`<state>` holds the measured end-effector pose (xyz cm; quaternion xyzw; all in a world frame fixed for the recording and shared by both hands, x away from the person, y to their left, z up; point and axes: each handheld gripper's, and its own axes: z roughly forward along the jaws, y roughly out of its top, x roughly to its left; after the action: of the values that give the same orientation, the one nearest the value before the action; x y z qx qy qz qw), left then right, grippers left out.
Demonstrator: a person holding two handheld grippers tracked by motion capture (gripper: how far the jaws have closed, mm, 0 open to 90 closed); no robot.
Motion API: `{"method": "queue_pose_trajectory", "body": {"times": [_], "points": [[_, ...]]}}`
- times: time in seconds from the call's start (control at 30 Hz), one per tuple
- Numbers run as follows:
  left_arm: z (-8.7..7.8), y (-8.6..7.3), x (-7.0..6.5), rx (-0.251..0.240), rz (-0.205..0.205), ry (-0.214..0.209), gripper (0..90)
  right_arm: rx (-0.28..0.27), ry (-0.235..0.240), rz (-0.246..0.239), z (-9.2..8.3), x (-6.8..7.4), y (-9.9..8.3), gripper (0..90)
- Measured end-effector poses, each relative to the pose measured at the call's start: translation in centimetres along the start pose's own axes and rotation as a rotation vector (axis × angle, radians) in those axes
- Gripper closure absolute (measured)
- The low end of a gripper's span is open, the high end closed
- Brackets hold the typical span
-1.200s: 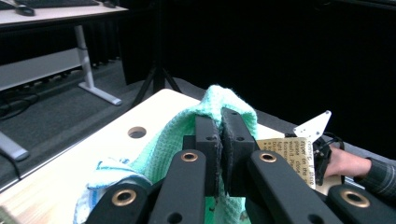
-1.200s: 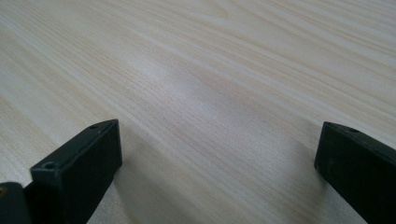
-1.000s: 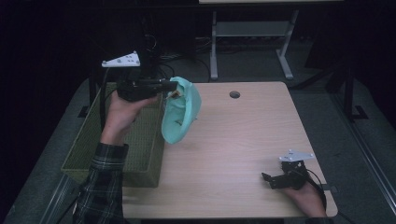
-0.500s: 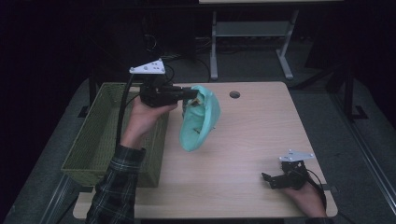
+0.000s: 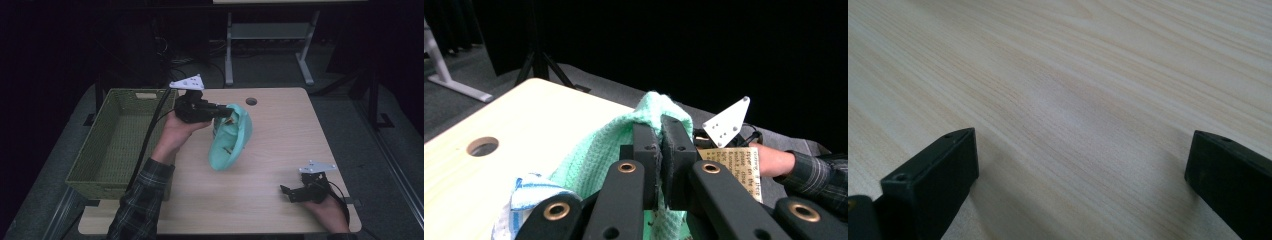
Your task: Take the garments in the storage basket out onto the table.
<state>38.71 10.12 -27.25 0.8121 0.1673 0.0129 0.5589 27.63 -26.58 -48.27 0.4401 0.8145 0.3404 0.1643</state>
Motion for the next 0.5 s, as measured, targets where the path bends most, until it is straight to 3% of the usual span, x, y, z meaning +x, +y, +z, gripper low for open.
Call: {"method": "queue_pose_trajectory", "body": {"times": [0.27, 0.5], "points": [[3.9, -1.2, -0.2, 0.044, 0.008, -0.027, 86.4, 0.0, 0.0, -0.001, 0.0, 0.0, 0.0, 0.3], [7.4, -2.9, -0.3, 0.11, 0.021, -0.012, 86.4, 0.0, 0.0, -0.003, 0.0, 0.0, 0.0, 0.3]]}}
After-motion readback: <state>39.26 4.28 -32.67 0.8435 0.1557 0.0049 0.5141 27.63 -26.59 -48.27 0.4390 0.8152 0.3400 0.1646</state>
